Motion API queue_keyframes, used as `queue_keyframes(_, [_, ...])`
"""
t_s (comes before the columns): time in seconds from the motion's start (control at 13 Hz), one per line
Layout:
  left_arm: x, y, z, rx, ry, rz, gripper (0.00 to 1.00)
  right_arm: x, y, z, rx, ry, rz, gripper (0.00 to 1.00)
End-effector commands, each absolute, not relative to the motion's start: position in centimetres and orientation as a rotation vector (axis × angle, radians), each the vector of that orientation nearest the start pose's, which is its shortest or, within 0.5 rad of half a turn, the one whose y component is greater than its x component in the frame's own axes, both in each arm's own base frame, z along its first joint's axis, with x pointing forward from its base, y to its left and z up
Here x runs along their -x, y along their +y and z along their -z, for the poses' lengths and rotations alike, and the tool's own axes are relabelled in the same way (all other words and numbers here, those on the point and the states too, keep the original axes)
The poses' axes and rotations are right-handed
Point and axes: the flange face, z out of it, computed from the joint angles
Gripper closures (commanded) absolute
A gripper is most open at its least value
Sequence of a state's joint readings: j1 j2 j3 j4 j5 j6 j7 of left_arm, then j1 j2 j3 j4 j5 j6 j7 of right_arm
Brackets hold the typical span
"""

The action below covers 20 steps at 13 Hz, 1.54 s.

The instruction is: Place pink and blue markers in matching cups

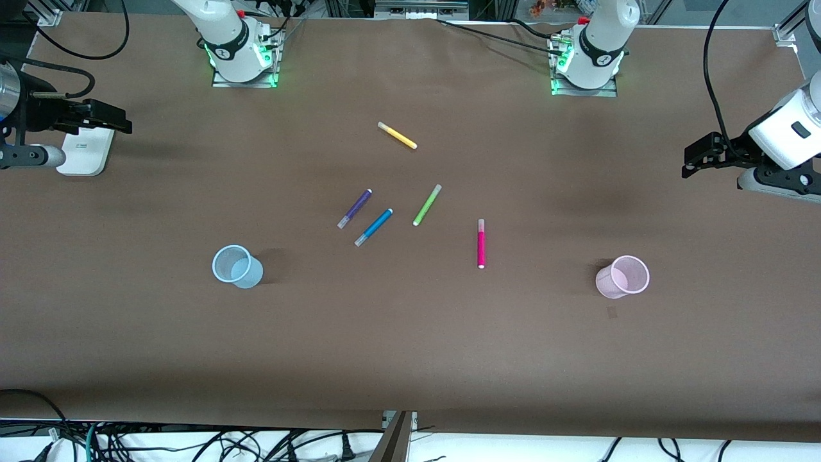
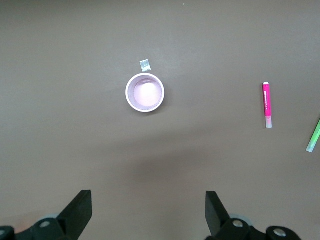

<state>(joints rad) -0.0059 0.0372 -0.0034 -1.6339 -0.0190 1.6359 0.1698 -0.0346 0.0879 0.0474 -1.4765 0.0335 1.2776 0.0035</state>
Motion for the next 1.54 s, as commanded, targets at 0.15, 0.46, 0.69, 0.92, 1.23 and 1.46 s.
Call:
queue_keyframes(0.15, [-57.1,-0.7,-58.4,3.162,0.269,-0.064,0.00,-55.1,1.1,-60.2,3.040,-0.029,-0.432,0.01])
queue_keyframes(0.46, [-57.1,-0.9,-58.5,3.162,0.274,-0.062,0.00,-55.2,0.9,-60.1,3.041,-0.031,-0.432,0.01])
queue_keyframes(0.69, [-57.1,-0.9,-58.5,3.163,0.274,-0.067,0.00,-55.2,1.3,-59.9,3.042,-0.046,-0.439,0.01])
queue_keyframes(0.92, [-56.6,-0.9,-58.1,3.164,0.275,-0.135,0.00,-55.2,1.3,-59.6,3.051,-0.037,-0.455,0.01])
queue_keyframes(1.23, [-56.3,-1.1,-57.4,3.161,0.303,-0.203,0.00,-55.2,1.8,-59.4,3.051,-0.033,-0.456,0.01])
queue_keyframes(1.46, [-56.1,-3.5,-53.9,3.141,0.351,-0.427,0.00,-55.8,3.8,-58.6,3.059,0.046,-0.465,0.01])
